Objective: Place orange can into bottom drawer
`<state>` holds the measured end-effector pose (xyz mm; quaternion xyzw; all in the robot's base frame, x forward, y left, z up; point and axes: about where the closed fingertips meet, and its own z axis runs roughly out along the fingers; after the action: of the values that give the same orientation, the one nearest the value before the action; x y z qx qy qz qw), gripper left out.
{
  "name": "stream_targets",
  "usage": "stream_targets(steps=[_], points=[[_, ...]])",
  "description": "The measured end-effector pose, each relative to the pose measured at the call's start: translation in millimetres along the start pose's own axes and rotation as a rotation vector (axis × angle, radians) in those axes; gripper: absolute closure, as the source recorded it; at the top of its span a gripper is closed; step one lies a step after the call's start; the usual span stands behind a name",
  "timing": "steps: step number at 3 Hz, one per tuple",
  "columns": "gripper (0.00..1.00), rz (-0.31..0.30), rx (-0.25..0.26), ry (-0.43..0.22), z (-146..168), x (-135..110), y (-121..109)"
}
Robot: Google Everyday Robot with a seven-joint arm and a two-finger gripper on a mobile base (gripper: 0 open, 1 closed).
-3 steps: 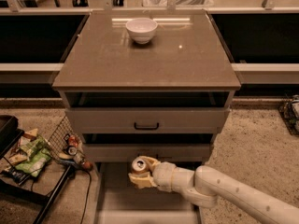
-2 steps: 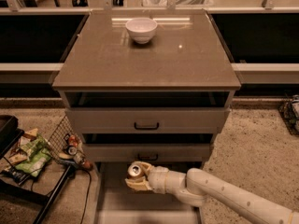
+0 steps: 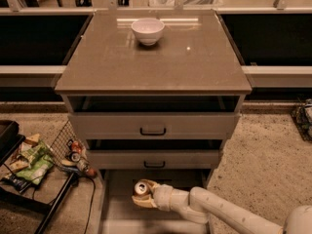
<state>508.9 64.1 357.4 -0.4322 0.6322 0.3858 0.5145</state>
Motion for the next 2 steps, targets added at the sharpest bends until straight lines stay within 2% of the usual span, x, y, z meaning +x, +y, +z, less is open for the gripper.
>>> stream_targets(steps=[1,2], points=[[1.00,0.008,0.004,-0.002,1,4,0],[1.00,0.001,-0.016,0.015,13,12,4]])
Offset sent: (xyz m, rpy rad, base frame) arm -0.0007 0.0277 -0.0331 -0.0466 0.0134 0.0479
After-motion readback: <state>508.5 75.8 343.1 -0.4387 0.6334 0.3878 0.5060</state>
